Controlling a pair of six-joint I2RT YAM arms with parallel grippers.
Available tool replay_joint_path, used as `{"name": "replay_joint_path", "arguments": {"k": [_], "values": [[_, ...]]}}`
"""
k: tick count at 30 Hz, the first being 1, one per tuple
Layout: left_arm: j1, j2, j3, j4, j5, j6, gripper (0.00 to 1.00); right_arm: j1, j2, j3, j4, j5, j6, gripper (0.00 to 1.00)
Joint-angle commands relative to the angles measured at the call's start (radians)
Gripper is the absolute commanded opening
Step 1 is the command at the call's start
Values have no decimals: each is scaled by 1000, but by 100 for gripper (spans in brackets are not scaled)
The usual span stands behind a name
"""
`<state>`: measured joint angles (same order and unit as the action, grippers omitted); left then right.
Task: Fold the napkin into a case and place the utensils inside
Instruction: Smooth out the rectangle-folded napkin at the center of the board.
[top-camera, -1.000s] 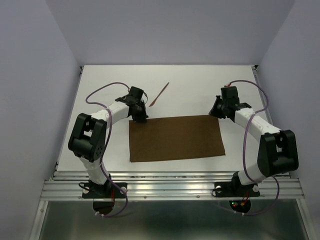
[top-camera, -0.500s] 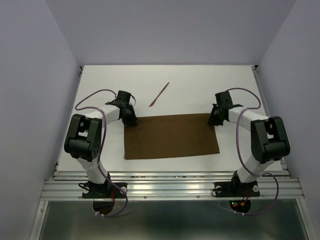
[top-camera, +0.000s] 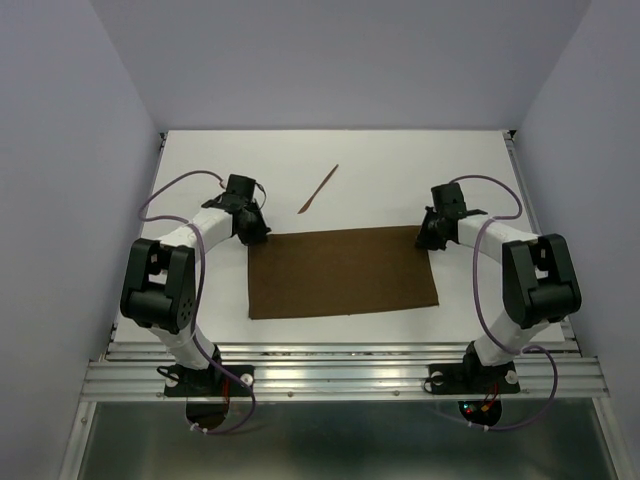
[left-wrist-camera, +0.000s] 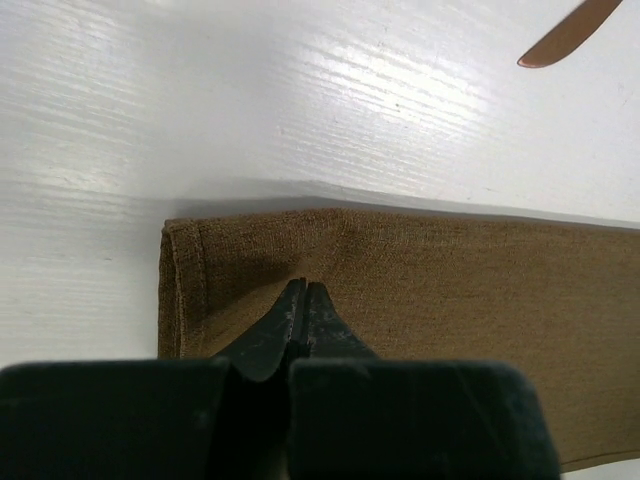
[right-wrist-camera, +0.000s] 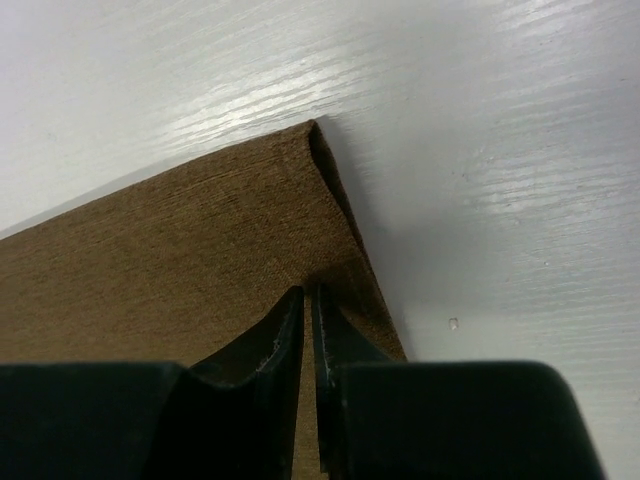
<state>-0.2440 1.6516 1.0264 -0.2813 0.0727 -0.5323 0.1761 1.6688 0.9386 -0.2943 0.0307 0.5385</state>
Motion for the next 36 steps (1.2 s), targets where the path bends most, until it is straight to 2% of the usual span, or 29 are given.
{"name": "replay_joint_path", "arguments": {"k": [1,6,9,18,23,27,31,36], "values": [[15,-29,32,-22,-31,3,0,-6,-81,-6,35,-58,-21,14],[35,-27,1,4,-39,-32,0,-6,-84,9,11,-75,-38,14],[45,-19,-32,42,-119,-86,0,-6,-80,-4,15,-84,-41,14],[48,115,-65,90,-152,-139,0,3,-116,-43,24,-165,-26,14],[45,102,-69,106,-145,-146,0,45,-115,-49,29,-189,-18,15],[45,102,-55,103,-131,-127,0,45,-92,-69,30,-169,0,15],[43,96,-42,99,-119,-103,0,45,-60,-83,9,-82,20,15],[38,-13,-43,126,-44,-61,0,45,-17,-49,-55,8,32,14]]}}
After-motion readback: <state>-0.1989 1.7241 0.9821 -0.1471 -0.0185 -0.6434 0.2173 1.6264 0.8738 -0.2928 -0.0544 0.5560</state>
